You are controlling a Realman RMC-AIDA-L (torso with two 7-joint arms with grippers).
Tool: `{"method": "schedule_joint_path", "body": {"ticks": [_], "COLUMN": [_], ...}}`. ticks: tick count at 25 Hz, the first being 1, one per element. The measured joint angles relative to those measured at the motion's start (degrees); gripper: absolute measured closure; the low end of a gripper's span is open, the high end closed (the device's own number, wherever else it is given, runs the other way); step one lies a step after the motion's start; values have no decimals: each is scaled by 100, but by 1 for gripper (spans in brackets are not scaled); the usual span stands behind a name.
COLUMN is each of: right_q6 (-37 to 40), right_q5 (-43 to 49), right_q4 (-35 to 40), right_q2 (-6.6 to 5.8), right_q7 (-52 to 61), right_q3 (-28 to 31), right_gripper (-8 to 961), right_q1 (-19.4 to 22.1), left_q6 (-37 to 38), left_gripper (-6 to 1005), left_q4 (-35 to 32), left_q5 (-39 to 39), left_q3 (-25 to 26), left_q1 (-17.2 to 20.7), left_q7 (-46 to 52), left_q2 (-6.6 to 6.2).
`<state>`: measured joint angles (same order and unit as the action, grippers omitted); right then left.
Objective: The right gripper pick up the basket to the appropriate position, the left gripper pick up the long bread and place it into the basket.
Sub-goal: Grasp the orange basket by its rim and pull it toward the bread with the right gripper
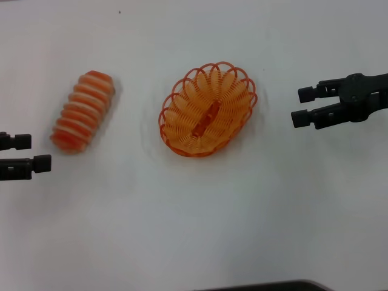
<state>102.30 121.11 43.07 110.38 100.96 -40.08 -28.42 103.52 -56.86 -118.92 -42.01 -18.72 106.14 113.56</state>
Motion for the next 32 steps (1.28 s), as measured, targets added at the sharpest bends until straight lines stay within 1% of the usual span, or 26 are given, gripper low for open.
{"method": "schedule_joint_path", "body": {"ticks": [10, 13, 16, 17, 18, 20, 21, 24, 27, 28, 32], "right_q6": [0, -5, -98, -185, -365, -620, -620, -990, -1343, -1494, -1849], "right_q5": [7, -18, -35, -38, -7, 115, 115, 619, 1355, 1711, 2513], "right_q4": [0, 4, 164, 287, 485, 723, 723, 955, 1007, 996, 931], "right_q2": [0, 0, 2, 0, 0, 7, 7, 92, 236, 308, 497], "right_q7": [26, 132, 580, 878, 1440, 1936, 1936, 2383, 2643, 2731, 3175], "right_q3": [0, 22, 111, 128, 89, -5, -5, -190, -449, -581, -1024], "right_gripper": [1, 3, 4, 4, 5, 6, 7, 8, 9, 10, 12], "right_q1": [-10, -78, -318, -459, -702, -994, -994, -1463, -1939, -2133, -2565], "left_q6": [0, 1, 1, 1, 1, 1, -1, -16, -29, -31, -38], "left_gripper": [72, 74, 76, 77, 77, 79, 79, 81, 84, 84, 87], "left_q4": [0, 0, 0, 0, 0, 0, 0, 0, 0, 0, 0], "left_q5": [0, 0, 0, 0, 1, 1, 1, 1, 1, 1, 1], "left_q3": [0, 6, 8, 7, 8, 9, 9, 10, 9, 9, 9], "left_q1": [14, 16, 11, 9, 9, 9, 9, 9, 9, 9, 9], "left_q7": [11, 11, 11, 11, 11, 11, 11, 11, 8, 7, 7], "left_q2": [-13, -15, -17, -17, -18, -20, -22, -27, -27, -27, -27]}}
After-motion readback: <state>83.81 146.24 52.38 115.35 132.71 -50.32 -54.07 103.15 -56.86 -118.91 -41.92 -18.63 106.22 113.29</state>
